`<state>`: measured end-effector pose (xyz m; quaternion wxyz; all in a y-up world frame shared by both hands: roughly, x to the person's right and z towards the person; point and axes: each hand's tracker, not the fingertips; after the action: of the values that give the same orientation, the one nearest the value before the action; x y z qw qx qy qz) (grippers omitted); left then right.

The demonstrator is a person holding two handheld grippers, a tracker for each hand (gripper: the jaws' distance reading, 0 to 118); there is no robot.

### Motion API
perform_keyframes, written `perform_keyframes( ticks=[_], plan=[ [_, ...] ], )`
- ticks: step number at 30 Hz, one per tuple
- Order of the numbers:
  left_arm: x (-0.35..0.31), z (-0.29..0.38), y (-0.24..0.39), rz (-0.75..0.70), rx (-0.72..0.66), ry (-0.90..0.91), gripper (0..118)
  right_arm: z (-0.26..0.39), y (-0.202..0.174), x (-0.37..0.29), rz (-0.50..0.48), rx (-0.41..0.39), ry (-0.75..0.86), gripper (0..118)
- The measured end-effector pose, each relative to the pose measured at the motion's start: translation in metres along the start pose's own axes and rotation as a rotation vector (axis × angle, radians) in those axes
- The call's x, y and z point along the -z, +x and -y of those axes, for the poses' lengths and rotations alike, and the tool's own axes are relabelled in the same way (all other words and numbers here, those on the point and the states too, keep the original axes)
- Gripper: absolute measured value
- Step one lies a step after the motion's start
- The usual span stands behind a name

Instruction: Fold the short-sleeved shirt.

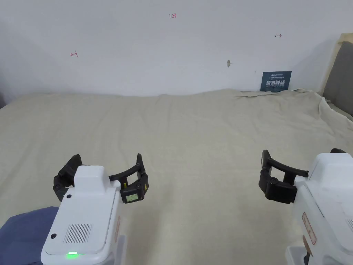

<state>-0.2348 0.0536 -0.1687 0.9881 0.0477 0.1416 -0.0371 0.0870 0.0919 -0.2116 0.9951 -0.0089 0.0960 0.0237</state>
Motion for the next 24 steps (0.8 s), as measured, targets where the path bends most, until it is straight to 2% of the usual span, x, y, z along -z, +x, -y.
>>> perform_keyframes(
  ticks=[24],
  plan=[
    [-0.0010,0.0010,-0.0025,-0.002,-0.003,-0.005,118,0.0007,0.0003,-0.0005,0.000,0.001,0.004,113]
  ],
)
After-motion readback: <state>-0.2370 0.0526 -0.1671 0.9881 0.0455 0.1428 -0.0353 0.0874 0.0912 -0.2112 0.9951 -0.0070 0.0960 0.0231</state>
